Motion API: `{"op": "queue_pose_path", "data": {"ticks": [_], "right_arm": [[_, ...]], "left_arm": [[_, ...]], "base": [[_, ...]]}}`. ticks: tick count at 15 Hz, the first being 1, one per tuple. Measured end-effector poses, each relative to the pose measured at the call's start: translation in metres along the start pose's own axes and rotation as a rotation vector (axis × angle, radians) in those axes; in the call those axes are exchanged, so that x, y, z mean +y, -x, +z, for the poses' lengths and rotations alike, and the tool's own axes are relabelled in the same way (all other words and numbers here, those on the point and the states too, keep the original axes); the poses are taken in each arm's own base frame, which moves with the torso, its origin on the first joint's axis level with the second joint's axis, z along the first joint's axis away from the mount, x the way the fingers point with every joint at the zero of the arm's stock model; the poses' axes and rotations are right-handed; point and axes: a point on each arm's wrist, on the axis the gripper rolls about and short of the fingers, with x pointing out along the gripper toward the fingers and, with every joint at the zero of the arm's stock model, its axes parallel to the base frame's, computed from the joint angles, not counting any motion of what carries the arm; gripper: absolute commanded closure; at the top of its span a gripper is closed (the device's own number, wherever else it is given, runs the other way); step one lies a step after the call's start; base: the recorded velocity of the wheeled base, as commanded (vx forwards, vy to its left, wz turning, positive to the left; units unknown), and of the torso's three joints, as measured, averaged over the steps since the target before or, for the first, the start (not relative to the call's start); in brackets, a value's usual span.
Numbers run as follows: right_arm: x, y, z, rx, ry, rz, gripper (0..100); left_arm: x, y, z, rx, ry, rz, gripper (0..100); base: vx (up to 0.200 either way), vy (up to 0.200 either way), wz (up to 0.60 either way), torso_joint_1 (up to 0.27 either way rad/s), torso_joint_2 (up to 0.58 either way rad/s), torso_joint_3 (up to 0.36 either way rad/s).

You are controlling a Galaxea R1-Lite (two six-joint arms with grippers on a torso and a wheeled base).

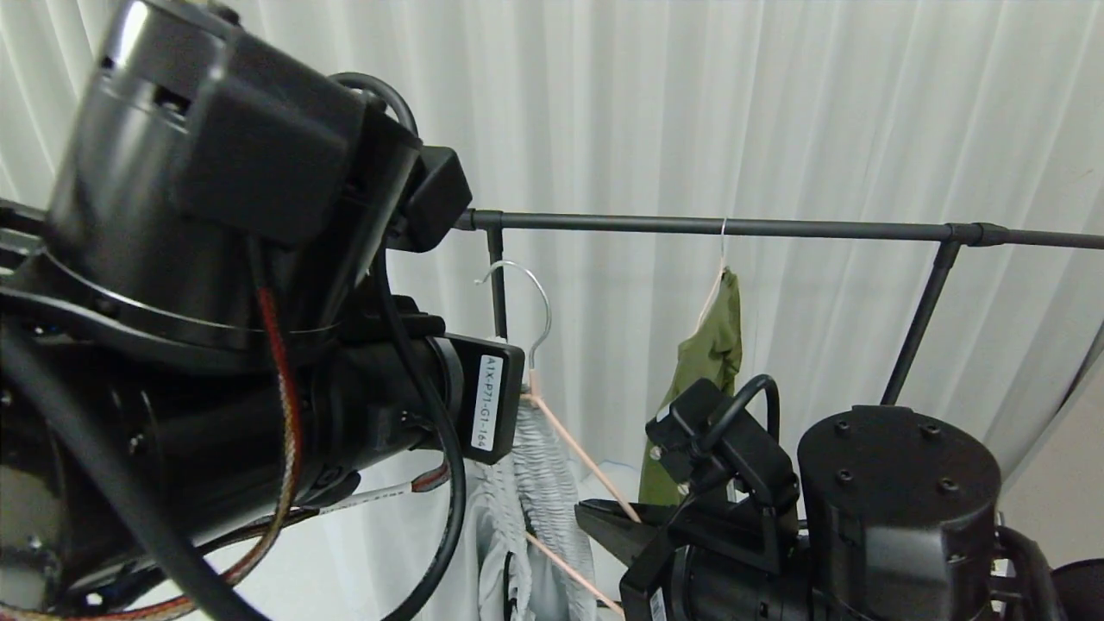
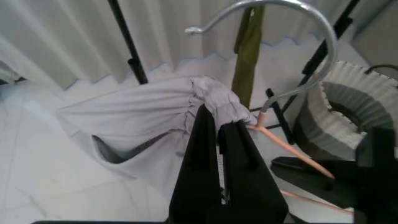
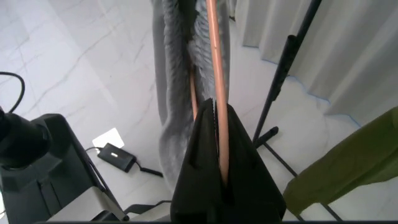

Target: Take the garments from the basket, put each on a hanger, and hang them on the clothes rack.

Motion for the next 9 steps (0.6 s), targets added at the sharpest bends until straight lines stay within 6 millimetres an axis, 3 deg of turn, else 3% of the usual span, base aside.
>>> {"op": "queue_pose_path", "data": {"ticks": [3,9], "right_arm": [[-0.001,0.000,0.001,-0.004,-0.013,-0.004,100],[-0.009,0.020,0.012,-0.092,-0.033,-0.005,100]], "left_arm": [[-0.004,0.009,-0.003,-0.002,-0.014,-0.048,100],[-0.001,0.011,-0.010,-0.022,-0.033,0.044,100]], "base": [[0.000,0.000,0.00,0.000,0.00,0.000],[0.000,0.000,0.00,0.000,0.00,0.000]]}}
